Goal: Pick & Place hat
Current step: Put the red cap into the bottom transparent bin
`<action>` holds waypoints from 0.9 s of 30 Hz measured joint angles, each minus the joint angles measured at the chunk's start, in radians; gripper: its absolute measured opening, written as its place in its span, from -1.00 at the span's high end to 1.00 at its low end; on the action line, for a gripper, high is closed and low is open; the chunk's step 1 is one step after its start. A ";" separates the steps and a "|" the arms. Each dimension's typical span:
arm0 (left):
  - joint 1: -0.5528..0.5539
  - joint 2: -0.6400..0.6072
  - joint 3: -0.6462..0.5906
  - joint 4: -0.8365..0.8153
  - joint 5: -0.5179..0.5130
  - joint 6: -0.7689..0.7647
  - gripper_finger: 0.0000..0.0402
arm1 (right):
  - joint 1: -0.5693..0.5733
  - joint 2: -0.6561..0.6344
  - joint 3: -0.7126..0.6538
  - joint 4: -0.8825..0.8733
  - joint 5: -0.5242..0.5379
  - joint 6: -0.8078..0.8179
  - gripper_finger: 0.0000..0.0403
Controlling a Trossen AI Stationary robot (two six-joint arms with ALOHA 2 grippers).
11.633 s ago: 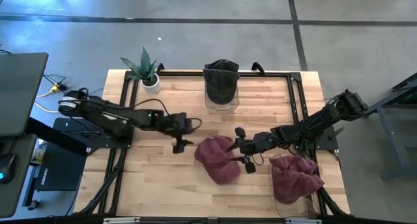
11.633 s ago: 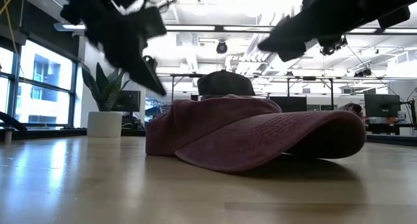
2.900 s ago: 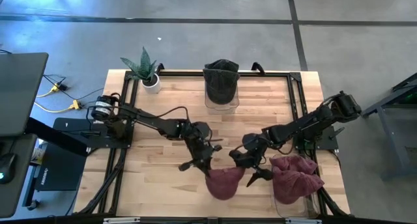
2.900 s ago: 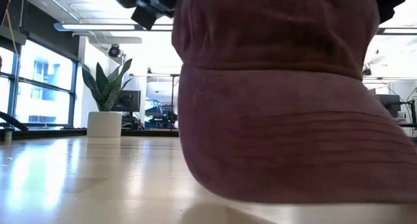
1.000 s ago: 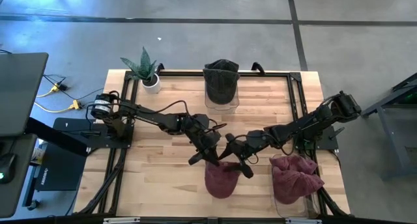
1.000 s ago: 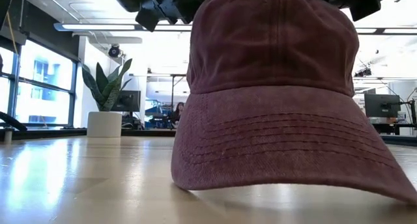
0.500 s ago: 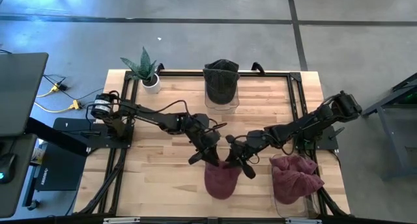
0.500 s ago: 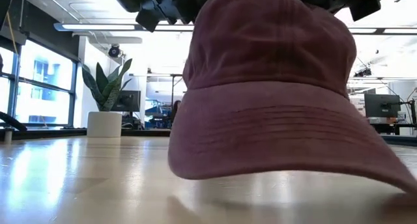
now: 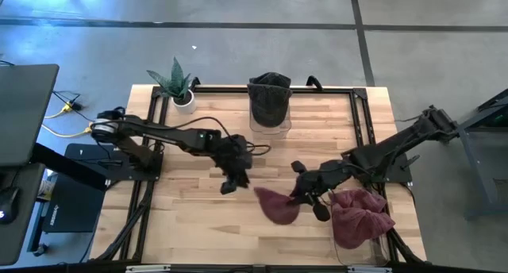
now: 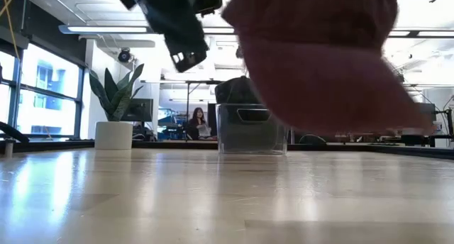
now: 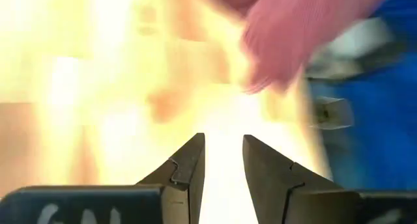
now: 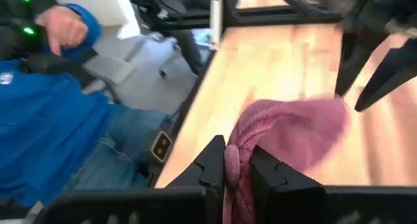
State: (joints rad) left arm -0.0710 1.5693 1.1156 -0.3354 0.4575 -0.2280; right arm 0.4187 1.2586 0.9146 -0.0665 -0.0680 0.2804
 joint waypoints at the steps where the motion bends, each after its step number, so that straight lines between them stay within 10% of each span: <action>1: -0.005 -0.009 0.004 -0.027 -0.095 0.011 0.52 | 0.009 0.000 0.048 -0.074 0.030 0.005 0.87; 10: -0.112 -0.035 -0.001 -0.118 -0.579 0.030 0.52 | 0.102 0.003 0.440 -0.491 0.211 0.147 0.91; 27: -0.152 -0.035 -0.018 -0.115 -0.738 0.129 0.52 | 0.591 0.011 0.699 -0.839 0.492 0.691 0.91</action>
State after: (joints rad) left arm -0.2226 1.5345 1.0972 -0.4505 -0.2809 -0.0995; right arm 1.0101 1.2699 1.6140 -0.9056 0.4241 0.9719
